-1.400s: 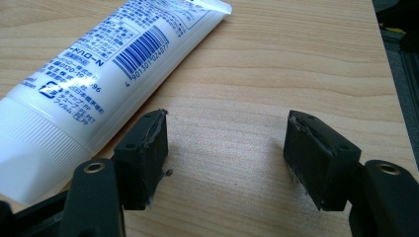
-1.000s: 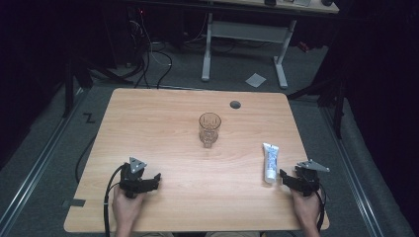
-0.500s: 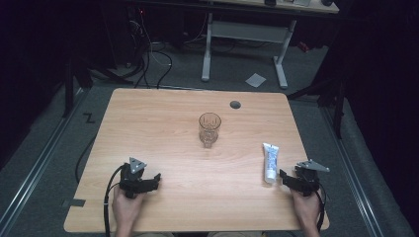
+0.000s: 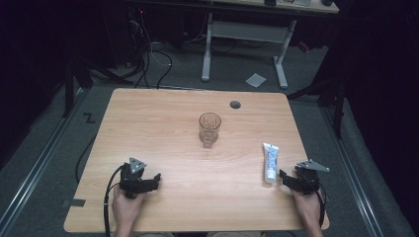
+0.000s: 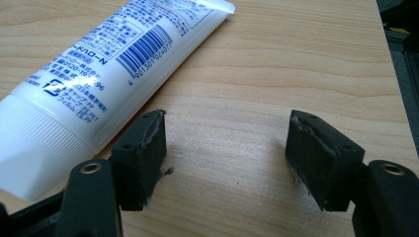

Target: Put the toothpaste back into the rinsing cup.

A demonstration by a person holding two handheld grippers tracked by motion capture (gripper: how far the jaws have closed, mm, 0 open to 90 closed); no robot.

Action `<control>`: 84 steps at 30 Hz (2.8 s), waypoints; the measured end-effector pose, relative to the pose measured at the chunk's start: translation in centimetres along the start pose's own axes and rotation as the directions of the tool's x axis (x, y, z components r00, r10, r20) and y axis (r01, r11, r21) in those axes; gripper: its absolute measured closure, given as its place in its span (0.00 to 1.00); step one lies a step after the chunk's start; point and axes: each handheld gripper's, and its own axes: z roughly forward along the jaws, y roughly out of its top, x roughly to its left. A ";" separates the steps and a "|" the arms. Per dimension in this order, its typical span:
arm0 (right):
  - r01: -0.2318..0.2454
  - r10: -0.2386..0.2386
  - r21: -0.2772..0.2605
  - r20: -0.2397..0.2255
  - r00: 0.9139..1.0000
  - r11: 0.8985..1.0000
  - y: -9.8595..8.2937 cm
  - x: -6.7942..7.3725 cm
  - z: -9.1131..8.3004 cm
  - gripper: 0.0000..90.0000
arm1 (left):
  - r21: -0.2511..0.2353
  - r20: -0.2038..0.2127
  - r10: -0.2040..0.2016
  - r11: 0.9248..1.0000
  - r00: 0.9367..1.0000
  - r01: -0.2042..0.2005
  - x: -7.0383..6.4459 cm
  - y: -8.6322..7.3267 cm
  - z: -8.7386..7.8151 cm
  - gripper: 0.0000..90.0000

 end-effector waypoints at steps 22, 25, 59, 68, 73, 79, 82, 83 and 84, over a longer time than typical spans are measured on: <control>-0.078 0.076 -0.018 -0.066 0.995 0.997 -0.8 -0.3 -2.4 0.33 | 0.001 -0.001 0.000 1.000 1.000 0.000 0.0 0.0 0.0 0.18; -0.066 0.064 -0.026 -0.056 0.996 0.998 -1.0 0.0 -3.0 0.34 | 0.002 -0.001 0.000 1.000 1.000 0.000 0.0 0.0 0.0 0.18; 0.025 -0.032 -0.063 -0.109 0.994 0.998 0.8 4.5 -5.6 0.41 | 0.001 -0.002 -0.001 1.000 1.000 0.001 0.0 0.0 0.0 0.18; 0.007 -0.007 -0.001 -0.130 0.992 1.000 2.6 4.6 -4.5 0.42 | 0.001 -0.002 -0.002 1.000 1.000 0.002 0.0 0.0 0.0 0.18; 0.015 -0.012 0.026 -0.115 0.993 1.000 3.6 4.8 -3.6 0.42 | 0.000 -0.002 -0.002 1.000 1.000 0.002 0.0 0.0 0.0 0.18; 0.020 -0.016 0.053 -0.086 0.996 0.998 4.6 5.1 -2.6 0.40 | 0.000 -0.002 -0.003 1.000 1.000 0.003 0.0 0.0 0.0 0.18; 0.015 -0.009 0.071 -0.075 0.997 0.997 5.0 4.9 -2.1 0.40 | 0.000 -0.002 -0.002 1.000 1.000 0.002 0.0 0.0 0.0 0.18; 0.008 -0.002 0.077 -0.070 0.998 0.997 5.1 4.8 -2.0 0.40 | 0.000 -0.002 -0.002 1.000 1.000 0.002 0.0 0.0 0.0 0.18; 0.006 -0.001 0.083 -0.067 0.998 0.996 5.3 4.7 -1.9 0.39 | 0.000 -0.002 -0.002 1.000 1.000 0.002 0.0 0.0 0.0 0.18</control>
